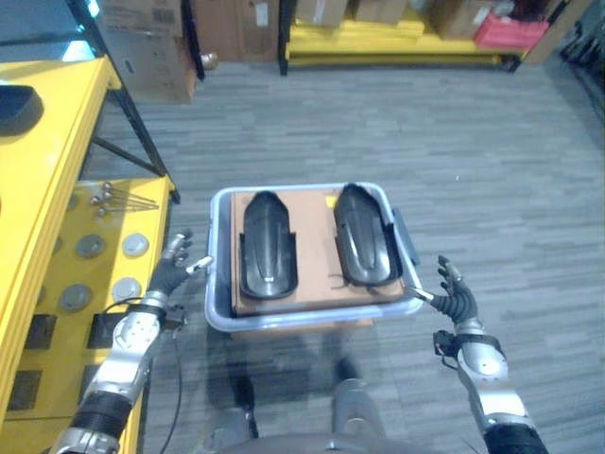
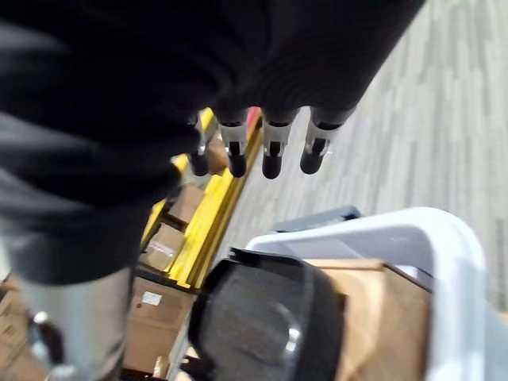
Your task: Move parts from the plastic box to the shelf.
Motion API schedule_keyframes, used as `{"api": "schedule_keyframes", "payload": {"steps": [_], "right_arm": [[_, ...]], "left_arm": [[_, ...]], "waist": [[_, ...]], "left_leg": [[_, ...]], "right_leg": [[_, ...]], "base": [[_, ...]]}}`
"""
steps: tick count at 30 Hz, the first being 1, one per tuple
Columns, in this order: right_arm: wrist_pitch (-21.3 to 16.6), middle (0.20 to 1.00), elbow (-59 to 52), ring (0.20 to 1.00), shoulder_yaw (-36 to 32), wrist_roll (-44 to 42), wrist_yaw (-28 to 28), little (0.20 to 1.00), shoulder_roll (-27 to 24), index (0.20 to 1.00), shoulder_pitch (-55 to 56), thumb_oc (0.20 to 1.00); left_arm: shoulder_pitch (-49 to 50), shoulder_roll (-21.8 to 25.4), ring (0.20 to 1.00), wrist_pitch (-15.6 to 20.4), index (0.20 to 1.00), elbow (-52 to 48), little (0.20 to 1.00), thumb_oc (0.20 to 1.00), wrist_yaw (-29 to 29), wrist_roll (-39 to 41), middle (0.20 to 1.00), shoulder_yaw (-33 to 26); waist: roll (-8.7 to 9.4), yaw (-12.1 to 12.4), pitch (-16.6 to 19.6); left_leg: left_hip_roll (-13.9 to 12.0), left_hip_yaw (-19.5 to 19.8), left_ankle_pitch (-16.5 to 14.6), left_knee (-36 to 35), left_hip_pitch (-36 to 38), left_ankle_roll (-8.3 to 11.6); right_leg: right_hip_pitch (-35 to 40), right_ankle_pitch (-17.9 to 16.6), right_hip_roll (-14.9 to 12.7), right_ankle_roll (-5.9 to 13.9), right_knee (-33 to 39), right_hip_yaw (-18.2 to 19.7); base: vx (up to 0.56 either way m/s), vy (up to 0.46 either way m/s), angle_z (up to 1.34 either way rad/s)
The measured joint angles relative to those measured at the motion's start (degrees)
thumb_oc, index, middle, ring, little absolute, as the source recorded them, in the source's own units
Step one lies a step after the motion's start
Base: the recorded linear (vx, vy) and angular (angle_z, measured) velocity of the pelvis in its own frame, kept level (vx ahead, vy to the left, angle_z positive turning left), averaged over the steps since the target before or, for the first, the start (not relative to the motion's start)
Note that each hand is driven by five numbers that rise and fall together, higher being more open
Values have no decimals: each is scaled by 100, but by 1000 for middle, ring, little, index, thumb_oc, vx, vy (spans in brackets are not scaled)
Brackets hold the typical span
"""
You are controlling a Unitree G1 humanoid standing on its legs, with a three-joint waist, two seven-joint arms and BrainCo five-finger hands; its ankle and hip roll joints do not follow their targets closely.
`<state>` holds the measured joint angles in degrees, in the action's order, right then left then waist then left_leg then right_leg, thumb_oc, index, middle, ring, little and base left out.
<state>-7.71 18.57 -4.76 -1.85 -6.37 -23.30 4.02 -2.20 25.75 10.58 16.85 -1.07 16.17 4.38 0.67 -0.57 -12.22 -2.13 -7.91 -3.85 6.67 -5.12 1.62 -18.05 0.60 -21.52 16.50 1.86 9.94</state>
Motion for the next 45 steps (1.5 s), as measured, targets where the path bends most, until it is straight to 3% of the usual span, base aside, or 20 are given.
{"api": "schedule_keyframes", "payload": {"steps": [1, 2, 4, 5, 6, 7, 8, 10, 12, 15, 19, 20, 21, 22, 23, 27, 29, 32, 39, 45], "right_arm": [[0, 1000, 0, 1000, 0, 0, 0, 1000, 0, 1000, 0, 1000], [86, 1000, 104, 1000, 25, -6, 10, 1000, 9, 1000, 136, 1000], [150, 1000, -265, 1000, 153, -21, 20, 1000, -36, 1000, 521, 1000], [150, 1000, -265, 1000, 153, -21, 20, 1000, -36, 1000, 521, 1000], [139, 1000, -359, 1000, 239, -56, 27, 1000, -368, 1000, 432, 1000], [120, 1000, -335, 1000, 219, -58, 22, 1000, -492, 1000, 293, 1000], [101, 1000, -298, 1000, 190, -67, 21, 1000, -688, 1000, 65, 1000], [100, 1000, -387, 1000, 92, -89, 18, 1000, -844, 1000, 61, 1000], [23, 1000, -461, 1000, 40, -120, 5, 1000, -921, 1000, -24, 1000], [33, 1000, -399, 1000, -16, -117, 6, 1000, -1018, 1000, -25, 1000], [32, 1000, -421, 1000, 27, -110, 4, 1000, -692, 1000, 51, 1000], [32, 1000, -377, 1000, -8, -110, -8, 1000, -526, 1000, 81, 1000], [31, 1000, -353, 1000, 32, -108, 2, 1000, -579, 1000, 47, 1000], [35, 1000, -369, 1000, 94, -106, 3, 1000, -595, 1000, 32, 1000], [67, 1000, -294, 1000, 189, -106, 2, 1000, -655, 1000, -65, 1000], [67, 1000, -305, 1000, 311, -93, 14, 1000, -665, 1000, -78, 1000], [78, 1000, -422, 1000, 549, 4, 11, 1000, -773, 1000, -292, 1000], [67, 1000, -447, 1000, 685, 10, 17, 1000, -778, 1000, -608, 1000], [68, 1000, -386, 1000, 1009, 266, -65, 1000, -741, 1000, -1320, 1000], [416, 1000, 701, 1000, 1367, 1485, -1030, 1000, -847, 1000, -2836, 1000]], "left_arm": [[0, 0, 1000, 0, 1000, 0, 1000, 1000, 0, 0, 1000, 0], [-7, -60, 1000, 71, 1000, 27, 1000, 1000, 10, 0, 1000, 18], [244, -210, 1000, 105, 1000, -105, 1000, 1000, -25, 92, 1000, 89], [244, -210, 1000, 105, 1000, -105, 1000, 1000, -25, 92, 1000, 89], [405, -370, 1000, 90, 1000, -229, 1000, 1000, -1, 246, 1000, 302], [495, -371, 1000, 85, 1000, -272, 1000, 1000, 5, 278, 1000, 420], [498, -400, 1000, 40, 1000, -228, 1000, 1000, 18, 282, 1000, 498], [495, -484, 1000, 24, 1000, -290, 1000, 1000, 6, 299, 1000, 521], [499, -400, 1000, 25, 1000, -330, 1000, 1000, 30, 345, 1000, 548], [464, -382, 1000, 76, 1000, -447, 1000, 1000, 25, 343, 1000, 692], [517, -308, 1000, 62, 1000, -468, 1000, 1000, 81, 328, 1000, 694], [516, -291, 1000, 55, 1000, -470, 1000, 1000, 125, 286, 1000, 709], [537, -346, 1000, 64, 1000, -565, 1000, 1000, 136, 252, 1000, 697], [512, -186, 1000, 72, 1000, -708, 1000, 1000, 149, 218, 1000, 693], [397, -224, 1000, 54, 1000, -601, 1000, 1000, 154, 206, 1000, 709], [283, -223, 1000, 52, 1000, -573, 1000, 1000, 149, 166, 1000, 685], [280, -244, 1000, 60, 1000, -573, 1000, 1000, 133, 162, 1000, 692], [245, -262, 1000, 58, 1000, -570, 1000, 1000, 130, 162, 1000, 698], [330, -195, 1000, 58, 1000, -571, 1000, 1000, 58, 164, 1000, 705], [-83, -147, 1000, 64, 1000, -581, 1000, 1000, -91, 174, 1000, 1118]], "waist": [[0, 0, 0], [-160, -46, -17], [-9, -51, 173], [-9, -51, 173], [68, -227, 311], [-16, -136, 325], [-72, -154, 299], [-21, -125, 280], [53, -99, 310], [97, -47, 310], [207, -107, 308], [208, -193, 280], [-40, -94, 266], [146, -100, 255], [-36, -118, 205], [-131, -91, 177], [-382, -33, 75], [-395, 2, -53], [-244, 284, -198], [-238, 380, -494]], "left_leg": [[0, 0, 0, 0, 0, 0], [-191, 147, 22, 6, 80, 238], [-430, 273, -7, -252, 359, 310], [-430, 273, -7, -252, 359, 310], [-791, 635, 270, -364, 432, 157], [-843, 693, 556, -343, 414, 102], [-906, 775, 1086, -370, 294, 196], [-946, 659, 1223, -309, 175, 32], [-729, 553, 812, -229, 180, 404], [100, 788, 367, -287, 82, 310], [145, 657, 350, -579, 300, 282], [111, 612, 460, -781, 358, 126], [-255, 817, 587, -892, 419, 106], [-244, 692, 570, -912, 458, 240], [-445, 730, 579, -905, 498, 276], [-379, 612, 577, -881, 569, 278], [-343, 600, 722, -819, 464, 316], [-317, 651, 515, -905, 344, 321], [-31, 820, 717, -1089, 103, 132], [-41, 989, 905, -1101, -289, 182]], "right_leg": [[0, 0, 0, 0, 0, 0], [-1, -1, 135, -7, -66, -247], [34, 288, 865, -474, -2338, -403], [34, 288, 865, -474, -2338, -403], [636, 852, 1689, -1209, -2387, -651], [620, 863, 1839, -1376, -2332, -609], [621, 844, 1950, -1497, -2338, -710], [709, 678, 1908, -1598, -2112, -872], [1116, 391, 1984, -1701, -1461, -1010], [1304, -74, 1987, -1558, -746, -1107], [1582, -311, 2325, -1822, -217, -1176], [1503, 115, 2333, -930, -254, -1406], [917, 464, 2355, -1798, -1196, -1520], [780, 237, 2029, -1666, -1236, -1539], [841, 142, 2156, -1769, -1142, -1531], [901, -177, 2174, -1742, -724, -1430], [989, -517, 2227, -1667, -315, -1380], [984, -748, 2203, -1535, -21, -1362], [858, -993, 2033, -1384, 284, -907], [538, -1129, 2033, -1465, 285, -1103]], "base": [[251, -595, -22], [225, -503, 60], [240, -516, 62], [115, -253, 101], [114, -299, 90], [141, -357, 108], [75, -204, 14], [39, -88, 35], [78, -128, 45], [48, 62, 8], [50, 96, 1], [37, 109, -3], [58, 153, -20], [23, 47, -38], [30, 61, -2], [11, 28, -11], [-7, 4, -7], [-1, -17, 15], [-46, -27, 15], [-57, 0, 16]]}}
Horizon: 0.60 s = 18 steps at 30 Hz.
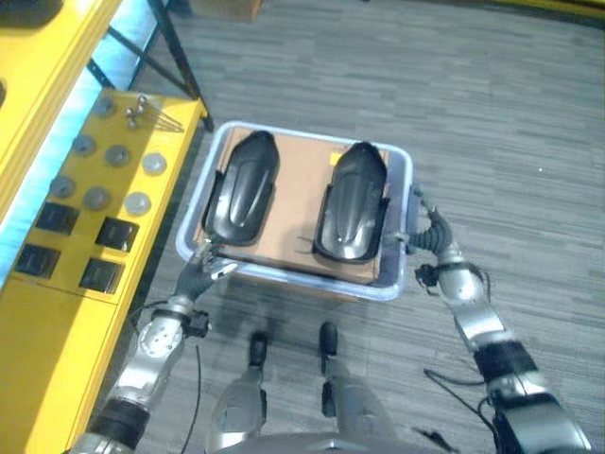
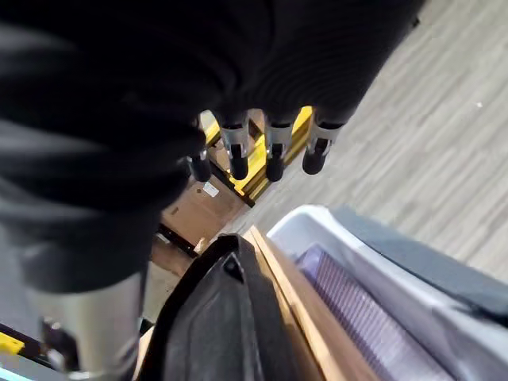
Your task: Move parts from the plastic box to the shelf.
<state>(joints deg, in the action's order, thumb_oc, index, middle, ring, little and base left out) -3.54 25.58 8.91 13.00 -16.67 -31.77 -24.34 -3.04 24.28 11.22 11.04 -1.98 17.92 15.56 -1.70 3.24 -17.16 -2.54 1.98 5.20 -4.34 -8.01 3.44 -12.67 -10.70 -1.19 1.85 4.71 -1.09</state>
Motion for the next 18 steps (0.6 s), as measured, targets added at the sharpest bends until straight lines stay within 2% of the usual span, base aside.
{"api": "schedule_keyframes", "payload": {"steps": [5, 7, 15, 17, 18], "right_arm": [[128, 1000, 248, 1000, 228, 313, -391, 1000, -38, 1000, -610, 1000], [131, 1000, 752, 1000, 336, 249, -551, 1000, -34, 1000, -899, 1000], [114, 1000, 2869, 1000, 917, -616, -455, 1000, 2, 1000, -1844, 1000], [145, 1000, 3269, 1000, 917, -830, -450, 1000, 190, 1000, -1992, 1000], [150, 520, 3438, 520, 942, -938, -377, 520, 365, 520, -2005, 520]], "left_arm": [[-196, 21, 1000, 33, 1000, 12, 1000, 1000, -44, 64, 1000, 192], [-299, 46, 1000, 54, 1000, 31, 1000, 1000, -69, 178, 1000, 299], [-473, 48, 1000, 95, 1000, 135, 1000, 1000, -126, 230, 1000, 537], [-452, 48, 1000, 99, 1000, 134, 1000, 1000, -147, 270, 1000, 561], [-462, 48, 1000, 99, 1000, 133, 1000, 1000, -142, 300, 1000, 594]], "waist": [[-75, 69, -98], [-99, 104, -112], [-223, 244, -197], [-232, 274, -202], [-232, 271, -201]], "left_leg": [[0, 5, 6, -3, -16, -1], [15, 57, 20, 3, -101, 6], [12, 136, 71, -4, -212, 31], [12, 135, 72, -4, -213, 32], [12, 134, 72, -4, -210, 33]], "right_leg": [[-12, -8, -2, 7, 0, -18], [-85, -9, -13, 8, 0, -35], [-154, -8, -20, 9, 0, -148], [-156, -9, -20, 8, 0, -149], [-152, -8, -19, 9, -1, -147]], "base": [[-10, 6, 0], [-38, 18, 5], [-8, 0, 6], [0, 0, 0], [0, 0, 0]]}}
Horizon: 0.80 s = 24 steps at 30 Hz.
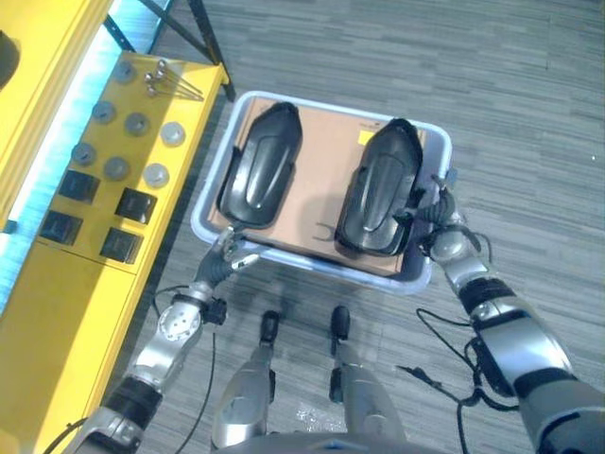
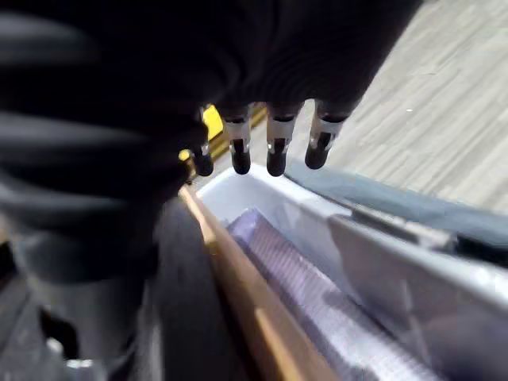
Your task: Move parts from the plastic box to the shelf.
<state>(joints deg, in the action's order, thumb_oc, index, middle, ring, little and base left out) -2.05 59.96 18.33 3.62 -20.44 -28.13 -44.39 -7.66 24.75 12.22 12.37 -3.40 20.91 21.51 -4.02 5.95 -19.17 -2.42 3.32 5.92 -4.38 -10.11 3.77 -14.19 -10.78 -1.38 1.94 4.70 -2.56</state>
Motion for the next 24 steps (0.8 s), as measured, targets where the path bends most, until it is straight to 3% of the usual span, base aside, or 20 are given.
{"api": "schedule_keyframes", "payload": {"steps": [2, 3, 5, 13, 18, 20, 24], "right_arm": [[-8, 520, 124, 520, 124, -22, 118, 520, 79, 520, -1, 520], [-49, 200, 275, 200, 175, -120, 164, 200, 155, 200, -46, 200], [-47, 200, 861, 200, 220, -185, 441, 200, 176, 200, -346, 200], [23, 200, 717, 200, 58, -327, 534, 200, 57, 200, 52, 200], [115, 200, -614, 200, -295, -306, 556, 200, -80, 200, 1156, 200], [101, 200, -1529, 200, -502, -51, 694, 200, -416, 200, 2001, 200], [87, 200, -2238, 200, -857, 391, 827, 200, -928, 200, 2732, 200]], "left_arm": [[1, 5, 1000, 0, 1000, 1, 1000, 1000, 3, 23, 1000, -5], [2, 6, 1000, -1, 1000, 1, 1000, 1000, 5, 25, 1000, -6], [21, 18, 1000, -1, 1000, -3, 1000, 1000, 64, 24, 1000, -10], [92, 21, 1000, -35, 1000, -43, 1000, 1000, 135, 23, 1000, -135], [266, 81, 1000, -78, 1000, -72, 1000, 1000, 151, -29, 1000, -444], [425, 247, 1000, -109, 1000, -353, 1000, 1000, 155, -308, 1000, -979], [558, 756, 1000, -69, 1000, -766, 1000, 1000, 112, -754, 1000, -1694]], "waist": [[-1, 17, 0], [0, 12, 0], [0, 7, 1], [5, -1, 8], [34, -47, 80], [110, -48, 123], [298, -183, 405]], "left_leg": [[2, 0, 0, 0, -1, 0], [1, 1, 0, 0, 23, 0], [1, 9, 6, 0, 67, 9], [-2, 117, 19, 2, 256, 26], [-4, 115, 3, 1, 361, 18], [-17, 111, -33, -4, 530, 11], [-10, 43, -140, -10, 853, -55]], "right_leg": [[1, -1, -4, -1, 0, -2], [24, -1, -3, 0, 0, -3], [75, -2, -6, 4, 0, -14], [317, 36, -12, 41, 0, -112], [426, 48, -13, 44, -2, -110], [593, 30, -11, 8, -1, -123], [881, 91, -16, 25, 0, -79]], "base": [[0, 0, 0], [0, 0, 0], [1, -1, 2], [2, 0, 7], [19, -27, 0], [49, -25, -1], [23, -11, -8]]}}
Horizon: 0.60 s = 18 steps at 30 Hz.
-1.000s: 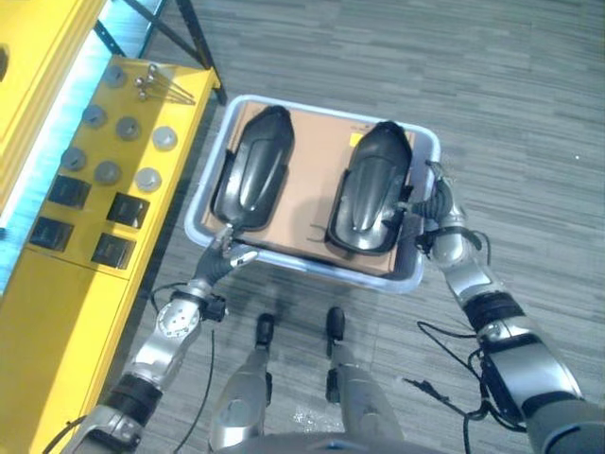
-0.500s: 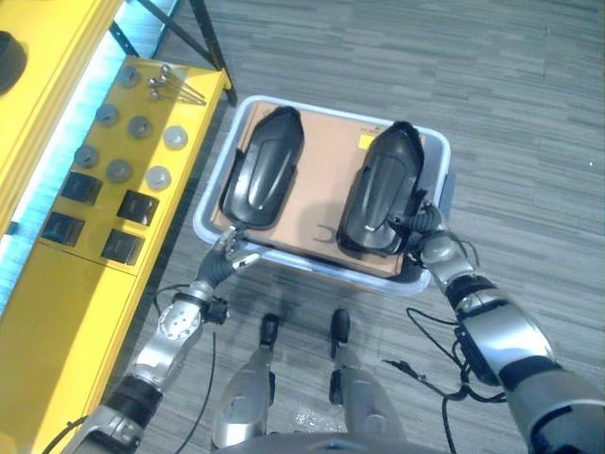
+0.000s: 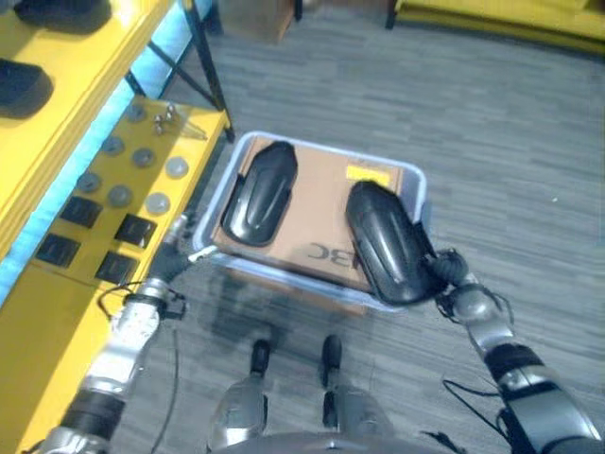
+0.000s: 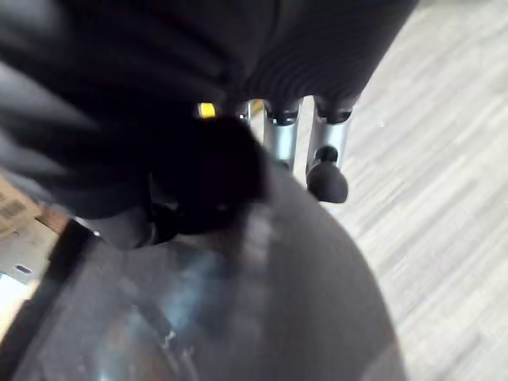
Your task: Move parts from the plastic box to the shelf.
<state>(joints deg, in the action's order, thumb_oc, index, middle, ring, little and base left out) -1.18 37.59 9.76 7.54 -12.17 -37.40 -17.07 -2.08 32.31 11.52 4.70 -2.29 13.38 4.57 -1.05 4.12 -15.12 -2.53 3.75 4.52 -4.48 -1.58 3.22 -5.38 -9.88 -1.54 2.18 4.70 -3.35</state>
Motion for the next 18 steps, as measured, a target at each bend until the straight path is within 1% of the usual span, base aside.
{"api": "schedule_keyframes", "payload": {"steps": [2, 3, 5, 7, 8, 10, 11, 13, 14, 15, 18], "right_arm": [[-40, 200, -340, 200, -212, 208, 46, 200, -149, 200, 159, 200], [-46, 200, -793, 200, -439, 377, 99, 200, -317, 200, 300, 200], [-137, 200, -1162, 200, -696, 582, 100, 200, -446, 200, 371, 200], [-143, 200, -1610, 200, -852, 728, 97, 200, -568, 200, 377, 200], [-236, 200, -2008, 200, -967, 900, 78, 200, -635, 200, 425, 200], [-353, 200, -2221, 200, -1001, 1052, 68, 200, -639, 200, 440, 200], [-338, 200, -2685, 200, -1073, 1371, 60, 200, -641, 200, 511, 200], [-421, 200, -2999, 200, -1075, 1555, -1, 200, -640, 200, 545, 200], [-501, 200, -3075, 200, -1074, 1642, -49, 200, -648, 200, 554, 200], [-483, 200, -3572, 200, -1081, 2009, -113, 200, -646, 200, 576, 200], [-503, 200, -4005, 200, -1064, 2440, -208, 200, -641, 200, 583, 200]], "left_arm": [[7, 119, 1000, 20, 1000, -11, 1000, 1000, -30, -43, 1000, -161], [-31, 192, 1000, 18, 1000, -76, 1000, 1000, -43, -136, 1000, -282], [-76, 180, 1000, 37, 1000, -243, 1000, 1000, -117, -182, 1000, -343], [-186, 76, 1000, 41, 1000, -429, 1000, 1000, -116, -178, 1000, -341], [-278, -54, 1000, 89, 1000, -529, 1000, 1000, -114, -151, 1000, -231], [-362, -207, 1000, 104, 1000, -560, 1000, 1000, -101, -100, 1000, -96], [-470, -503, 1000, 88, 1000, -559, 1000, 1000, -89, 228, 1000, 71], [-492, -667, 1000, 86, 1000, -552, 1000, 1000, -33, 359, 1000, 305], [-511, -700, 1000, 84, 1000, -544, 1000, 1000, 21, 443, 1000, 416], [-534, -1014, 1000, 51, 1000, -481, 1000, 1000, 56, 836, 1000, 648], [-606, -1382, 1000, -67, 1000, -184, 1000, 1000, 130, 1224, 1000, 1054]], "waist": [[84, -10, 174], [131, -108, 255], [194, -148, 417], [205, -240, 448], [201, -271, 615], [210, -322, 750], [188, -396, 768], [153, -399, 866], [153, -455, 917], [92, -529, 955], [55, -612, 978]], "left_leg": [[-6, -76, -70, -32, 89, -12], [-3, -101, -88, -35, 200, -19], [-5, -185, -102, -38, 290, -36], [-3, -221, -121, -38, 457, -49], [4, -252, -171, -40, 462, -46], [3, -268, -182, -38, 489, -43], [3, -308, -184, -41, 633, -64], [1, -363, -215, -41, 657, -83], [-1, -382, -232, -41, 671, -70], [10, -394, -233, -41, 689, -81], [6, -399, -234, -39, 775, -87]], "right_leg": [[69, 39, 6, 19, 1, 114], [163, 51, -2, 26, 0, 117], [212, 73, -5, 42, 0, 149], [367, 67, -8, 28, 0, 178], [373, 107, -7, 62, 1, 240], [401, 116, -5, 56, 2, 248], [521, 153, -8, 30, 2, 261], [548, 160, -6, 35, 2, 294], [544, 182, -4, 11, 3, 314], [561, 187, -16, 20, 2, 328], [598, 185, -9, 22, 2, 330]], "base": [[-5, -24, -22], [-14, -26, -15], [-10, -20, -11], [8, -8, -12], [22, -8, -13], [39, -18, -7], [44, -13, -3], [32, -5, -12], [19, -6, -12], [19, -4, -7], [0, 0, 0]]}}
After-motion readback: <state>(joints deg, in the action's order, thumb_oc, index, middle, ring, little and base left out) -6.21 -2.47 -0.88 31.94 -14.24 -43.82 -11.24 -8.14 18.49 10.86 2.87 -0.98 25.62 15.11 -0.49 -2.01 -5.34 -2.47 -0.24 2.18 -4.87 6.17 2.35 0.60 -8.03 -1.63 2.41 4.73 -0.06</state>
